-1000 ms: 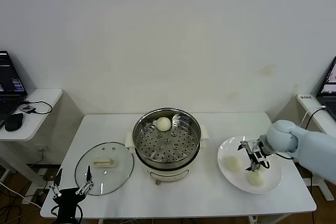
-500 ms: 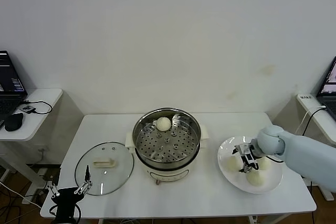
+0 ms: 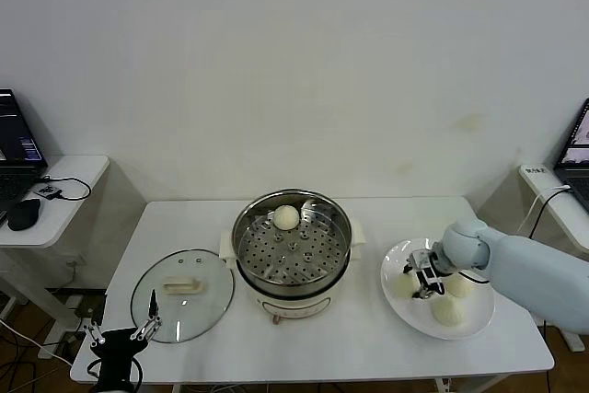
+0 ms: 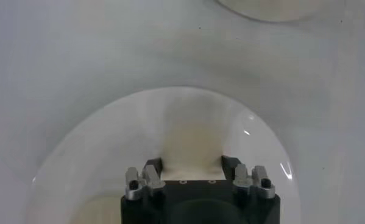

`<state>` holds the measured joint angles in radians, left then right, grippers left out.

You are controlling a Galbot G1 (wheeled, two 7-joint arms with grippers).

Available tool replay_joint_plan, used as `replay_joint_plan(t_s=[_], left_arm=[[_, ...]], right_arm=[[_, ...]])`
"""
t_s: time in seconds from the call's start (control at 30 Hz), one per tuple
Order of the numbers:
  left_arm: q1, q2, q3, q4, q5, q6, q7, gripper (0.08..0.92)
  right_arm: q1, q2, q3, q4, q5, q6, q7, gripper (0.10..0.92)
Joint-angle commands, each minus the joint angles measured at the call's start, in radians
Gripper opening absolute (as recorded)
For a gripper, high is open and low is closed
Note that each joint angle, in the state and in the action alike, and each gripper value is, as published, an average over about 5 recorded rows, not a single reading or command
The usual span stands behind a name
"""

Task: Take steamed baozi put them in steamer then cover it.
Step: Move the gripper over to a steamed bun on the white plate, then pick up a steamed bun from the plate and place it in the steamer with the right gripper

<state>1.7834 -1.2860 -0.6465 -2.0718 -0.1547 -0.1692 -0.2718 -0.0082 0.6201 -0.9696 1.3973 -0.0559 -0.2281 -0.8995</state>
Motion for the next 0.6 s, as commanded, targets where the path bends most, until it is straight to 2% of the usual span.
replay_joint_plan(t_s=[0.03,0.33,0.6], left_arm=[[0.000,0.003,0.001,-0.007,-0.001,0.001,0.001,0.823],[-0.004,0.012,0.010,-0.013,-0.002,0.002,0.003,0.823],[-0.006,0.026,0.009,-0.015,-0.010,0.001,0.002,0.823]], right_arm=[[0.143,-0.063,-0.027,0.065,0.058,-0.013,-0.037,0.594],[0.525,-0.116,-0.199,0.171,0.247,-0.053,-0.052,0.594],[0.797,0.076,-0.335,0.229,0.478,-0.137,0.004,0.602]])
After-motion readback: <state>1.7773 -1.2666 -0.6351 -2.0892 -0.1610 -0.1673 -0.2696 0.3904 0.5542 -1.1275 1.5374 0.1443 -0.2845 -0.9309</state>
